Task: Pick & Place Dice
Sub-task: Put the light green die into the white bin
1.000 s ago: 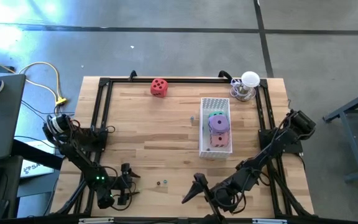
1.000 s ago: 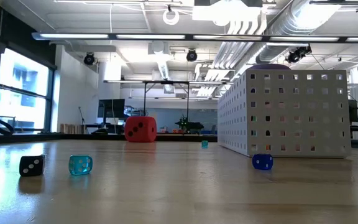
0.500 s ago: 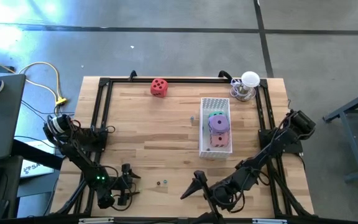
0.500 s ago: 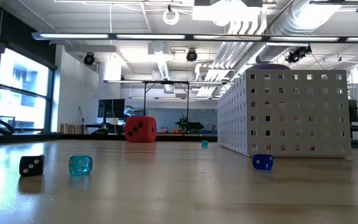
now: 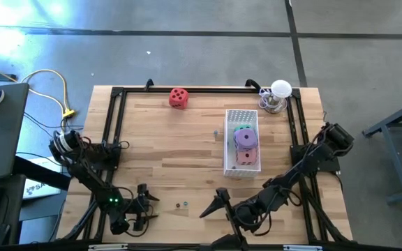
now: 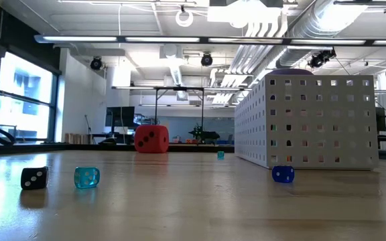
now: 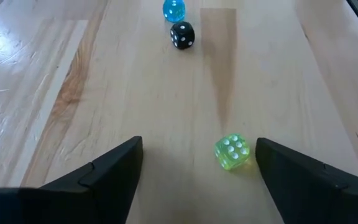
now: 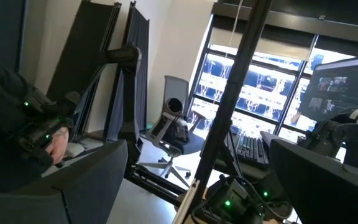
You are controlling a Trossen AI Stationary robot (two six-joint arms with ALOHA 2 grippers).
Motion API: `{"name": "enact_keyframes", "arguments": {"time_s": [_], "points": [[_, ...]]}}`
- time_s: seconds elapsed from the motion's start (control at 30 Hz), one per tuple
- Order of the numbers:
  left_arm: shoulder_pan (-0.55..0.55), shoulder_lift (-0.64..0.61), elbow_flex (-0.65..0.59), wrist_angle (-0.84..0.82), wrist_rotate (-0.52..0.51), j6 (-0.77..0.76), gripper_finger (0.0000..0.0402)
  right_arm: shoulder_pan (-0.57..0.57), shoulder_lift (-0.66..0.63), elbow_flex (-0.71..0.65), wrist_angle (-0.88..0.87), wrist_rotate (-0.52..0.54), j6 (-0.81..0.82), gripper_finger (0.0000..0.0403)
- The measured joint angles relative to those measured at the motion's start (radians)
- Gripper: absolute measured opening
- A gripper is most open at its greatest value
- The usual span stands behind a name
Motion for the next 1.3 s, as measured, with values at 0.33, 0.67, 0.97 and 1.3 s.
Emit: {"name": "enact_keyframes", "arguments": {"time_s": [0.33, 0.67, 0.97, 1.3], "points": [[-0.005, 0.001, -0.001, 0.006, -0.007, -0.034, 0.0219, 0.0, 0.0, 0.0, -0.004, -0.001, 0.0, 0.0384], [-0.004, 0.001, -0.001, 0.005, -0.009, -0.04, 0.0155, 0.0, 0.0, 0.0, -0.004, -0.001, 0.0, 0.0384], [-0.004, 0.002, -0.001, 0.006, -0.004, -0.053, 0.0072, 0.0, 0.0, 0.0, -0.054, -0.001, 0.062, 0.0384], [0.061, -0.073, 0.0, -0.04, 0.129, -0.013, 0.0045, -0.025, 0.0, 0.0, -0.133, -0.001, 0.248, 0.0384]]}}
